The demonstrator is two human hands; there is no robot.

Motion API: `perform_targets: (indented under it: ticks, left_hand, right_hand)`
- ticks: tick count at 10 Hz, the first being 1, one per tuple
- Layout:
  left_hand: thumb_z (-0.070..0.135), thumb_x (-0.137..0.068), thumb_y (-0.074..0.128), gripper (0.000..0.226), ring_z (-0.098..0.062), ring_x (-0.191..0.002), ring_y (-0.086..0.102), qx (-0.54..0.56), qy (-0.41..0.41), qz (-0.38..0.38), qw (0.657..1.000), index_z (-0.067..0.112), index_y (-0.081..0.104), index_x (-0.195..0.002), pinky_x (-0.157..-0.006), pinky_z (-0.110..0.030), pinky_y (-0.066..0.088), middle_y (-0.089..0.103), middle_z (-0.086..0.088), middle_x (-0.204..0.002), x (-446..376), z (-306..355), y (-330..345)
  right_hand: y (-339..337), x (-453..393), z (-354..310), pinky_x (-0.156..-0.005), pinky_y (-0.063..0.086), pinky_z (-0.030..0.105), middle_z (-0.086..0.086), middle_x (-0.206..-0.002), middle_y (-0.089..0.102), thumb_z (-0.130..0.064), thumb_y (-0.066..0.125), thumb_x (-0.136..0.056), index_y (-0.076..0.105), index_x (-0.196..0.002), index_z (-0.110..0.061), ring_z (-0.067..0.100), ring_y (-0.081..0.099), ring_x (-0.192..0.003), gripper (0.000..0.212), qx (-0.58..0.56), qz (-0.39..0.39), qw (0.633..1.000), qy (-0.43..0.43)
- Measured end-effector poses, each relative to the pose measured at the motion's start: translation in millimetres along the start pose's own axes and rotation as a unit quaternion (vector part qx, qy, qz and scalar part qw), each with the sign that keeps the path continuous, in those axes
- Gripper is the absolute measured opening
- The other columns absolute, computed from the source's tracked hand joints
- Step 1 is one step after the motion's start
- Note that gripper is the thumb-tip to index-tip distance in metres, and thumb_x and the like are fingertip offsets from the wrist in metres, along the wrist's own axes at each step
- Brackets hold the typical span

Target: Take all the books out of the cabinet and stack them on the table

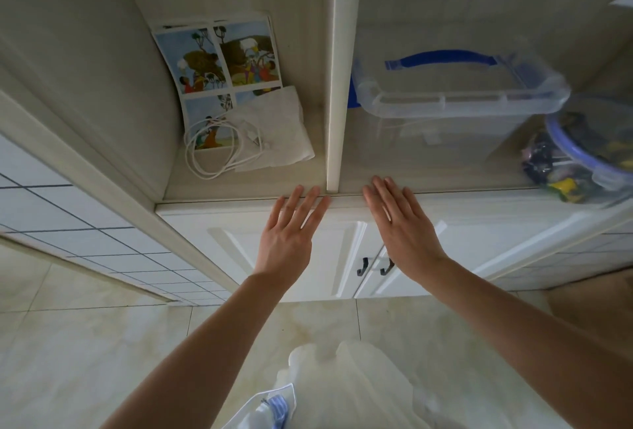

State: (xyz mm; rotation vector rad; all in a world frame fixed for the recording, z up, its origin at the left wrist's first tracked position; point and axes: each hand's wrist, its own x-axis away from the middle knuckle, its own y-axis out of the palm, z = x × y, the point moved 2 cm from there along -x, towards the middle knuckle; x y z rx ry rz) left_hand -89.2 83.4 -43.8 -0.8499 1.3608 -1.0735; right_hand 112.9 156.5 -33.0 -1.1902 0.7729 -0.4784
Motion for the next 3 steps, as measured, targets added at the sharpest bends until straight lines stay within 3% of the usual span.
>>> perform_targets:
  ticks: [1,3]
  left_hand:
    - [-0.003,-0.078,0.057,0.082,-0.028,-0.149,0.016,0.007,-0.002,-0.028,1.0,0.019,0.027,-0.152,-0.12,-0.046,0.017,0.027,-0.004,-0.159,-0.8,1.0,-6.3]
    - [-0.002,-0.079,0.056,0.062,-0.028,-0.147,0.021,0.048,-0.02,-0.018,0.998,0.013,0.047,-0.139,-0.116,-0.045,0.03,0.043,-0.006,-0.149,22.2,12.5,-24.5]
  right_hand:
    - [-9.8,12.9,-6.3,-0.118,0.019,0.052,0.019,-0.159,0.015,0.005,0.043,-0.077,0.009,-0.152,-0.003,0.038,0.014,-0.146,0.082,-0.009,-0.047,0.998,0.034]
    - [-21.0,64.9,-14.4,-0.117,0.02,0.051,0.015,-0.158,0.022,-0.006,0.061,-0.081,0.011,-0.152,-0.011,0.036,0.019,-0.145,0.088,-0.022,-0.069,0.995,0.069]
